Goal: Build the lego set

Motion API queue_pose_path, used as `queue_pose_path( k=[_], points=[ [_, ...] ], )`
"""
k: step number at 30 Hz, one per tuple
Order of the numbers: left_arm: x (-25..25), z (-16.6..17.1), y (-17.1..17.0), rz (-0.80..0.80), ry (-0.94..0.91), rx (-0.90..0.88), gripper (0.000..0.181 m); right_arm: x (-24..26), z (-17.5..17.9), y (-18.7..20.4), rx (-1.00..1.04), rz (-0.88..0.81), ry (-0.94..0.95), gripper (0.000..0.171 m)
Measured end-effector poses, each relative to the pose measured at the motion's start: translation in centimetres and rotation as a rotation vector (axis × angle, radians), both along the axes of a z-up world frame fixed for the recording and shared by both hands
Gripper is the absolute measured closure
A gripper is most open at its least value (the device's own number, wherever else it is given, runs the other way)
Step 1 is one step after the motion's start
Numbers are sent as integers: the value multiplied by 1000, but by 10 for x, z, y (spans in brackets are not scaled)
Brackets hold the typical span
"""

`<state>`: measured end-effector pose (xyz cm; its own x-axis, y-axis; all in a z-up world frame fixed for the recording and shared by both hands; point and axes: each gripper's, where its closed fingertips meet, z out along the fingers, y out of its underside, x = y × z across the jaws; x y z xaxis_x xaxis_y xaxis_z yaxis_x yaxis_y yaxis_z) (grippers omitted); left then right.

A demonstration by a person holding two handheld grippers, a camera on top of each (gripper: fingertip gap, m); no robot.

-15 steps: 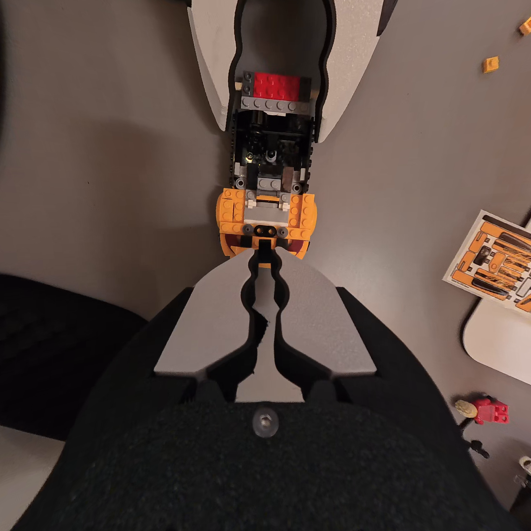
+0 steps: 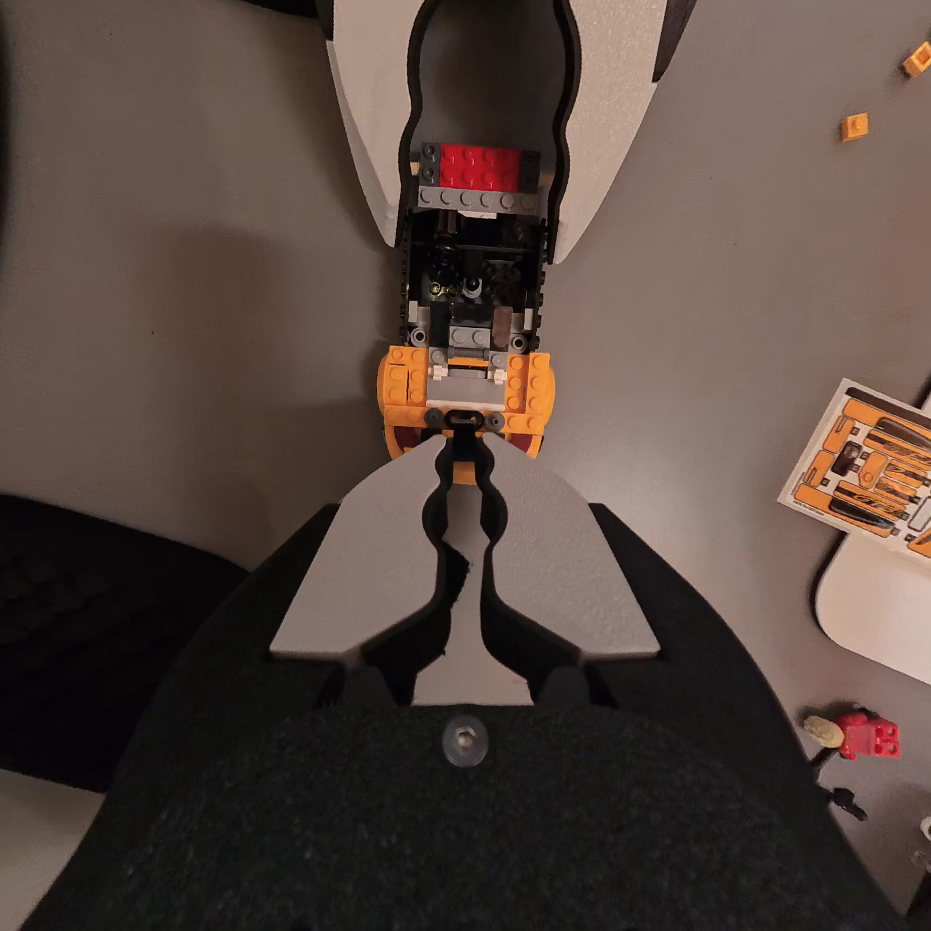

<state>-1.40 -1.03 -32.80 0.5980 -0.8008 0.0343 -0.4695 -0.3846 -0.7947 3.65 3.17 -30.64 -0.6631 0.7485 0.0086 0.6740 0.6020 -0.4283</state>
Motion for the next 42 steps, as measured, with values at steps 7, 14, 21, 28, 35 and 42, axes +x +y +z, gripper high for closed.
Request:
queue_pose_path(
  k=[7, 14, 21, 28, 35, 42],
  points=[
    [0, -1, 3, 36, 13, -13, 123, -2, -1, 2, 3, -10, 4, 164],
    [-2, -1, 5, 68, 22, -20, 123, -3, -1, 4, 7, -19, 12, 164],
    [-2, -1, 6, 73, 18, -16, 123, -3, 0, 8, 3, -35, 23, 164],
    [-2, -1, 6, 60, 15, -7, 123, -2, 0, 9, -5, -46, 34, 164],
    [3, 10, 1, 9, -47, 11, 119, -4, 1, 12, 1, -54, 51, 164],
    [3, 25, 5, 29, -127, 54, 132, -4, 1, 14, -9, -56, 63, 164]
  ],
)
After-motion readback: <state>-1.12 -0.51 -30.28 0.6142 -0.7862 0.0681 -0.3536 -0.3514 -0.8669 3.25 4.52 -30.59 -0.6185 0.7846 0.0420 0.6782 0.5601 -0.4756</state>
